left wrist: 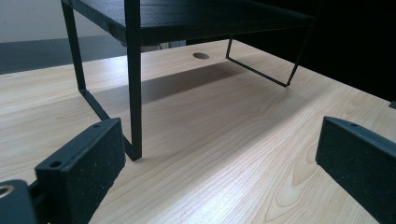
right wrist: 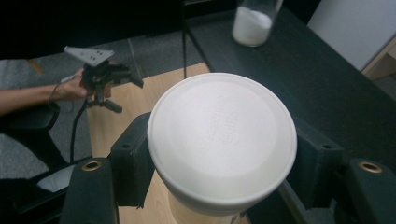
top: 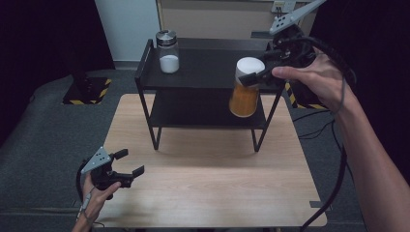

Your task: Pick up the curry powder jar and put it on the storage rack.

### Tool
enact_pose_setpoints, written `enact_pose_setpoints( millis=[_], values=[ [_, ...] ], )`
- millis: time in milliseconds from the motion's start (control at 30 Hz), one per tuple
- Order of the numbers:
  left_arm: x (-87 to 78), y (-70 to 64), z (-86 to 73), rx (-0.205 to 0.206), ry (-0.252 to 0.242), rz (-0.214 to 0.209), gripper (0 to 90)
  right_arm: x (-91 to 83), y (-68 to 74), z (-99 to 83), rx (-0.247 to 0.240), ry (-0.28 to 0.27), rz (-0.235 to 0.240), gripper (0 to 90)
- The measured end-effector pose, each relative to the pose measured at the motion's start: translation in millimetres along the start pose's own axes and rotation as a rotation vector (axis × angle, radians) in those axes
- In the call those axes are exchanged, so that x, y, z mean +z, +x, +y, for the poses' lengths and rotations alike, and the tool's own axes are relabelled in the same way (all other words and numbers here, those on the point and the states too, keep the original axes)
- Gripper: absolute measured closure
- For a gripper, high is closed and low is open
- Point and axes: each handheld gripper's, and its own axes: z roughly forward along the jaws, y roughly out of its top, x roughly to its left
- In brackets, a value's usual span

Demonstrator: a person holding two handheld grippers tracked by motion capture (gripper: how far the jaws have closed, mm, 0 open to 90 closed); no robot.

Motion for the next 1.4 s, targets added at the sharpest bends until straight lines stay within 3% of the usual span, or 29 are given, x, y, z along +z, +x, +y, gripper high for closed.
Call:
enact_pose_setpoints(
  millis=[200, 467, 667, 900, 1033, 1400],
  values=[
    [-0.5, 0.0, -0.3, -0.002, -0.004, 0.000, 0.2, 0.9, -4.1, 15.8, 0.032, 0.001, -0.054, 34.1],
    [-0.3, 0.2, -0.1, -0.001, -0.004, -0.005, 0.2, 6.9, -14.3, 42.4, 0.098, 0.005, -0.162, 34.1],
    [-0.1, 0.4, 0.3, 0.002, -0.002, -0.009, 0.3, 14.4, -23.8, 46.4, 0.171, -0.011, -0.236, 34.1],
    [-0.6, 0.5, 0.2, 0.005, -0.005, -0.007, 0.3, 23.6, -31.8, 48.3, 0.228, -0.031, -0.318, 34.1],
    [-0.2, 0.2, 0.8, 0.010, -0.002, -0.009, 0.3, 30.7, -30.7, 55.2, 0.236, -0.012, -0.370, 34.1],
    [-0.3, 0.2, 0.9, 0.013, -0.005, -0.012, 0.3, 40.7, -38.1, 54.0, 0.265, -0.001, -0.388, 34.1]
  ],
)
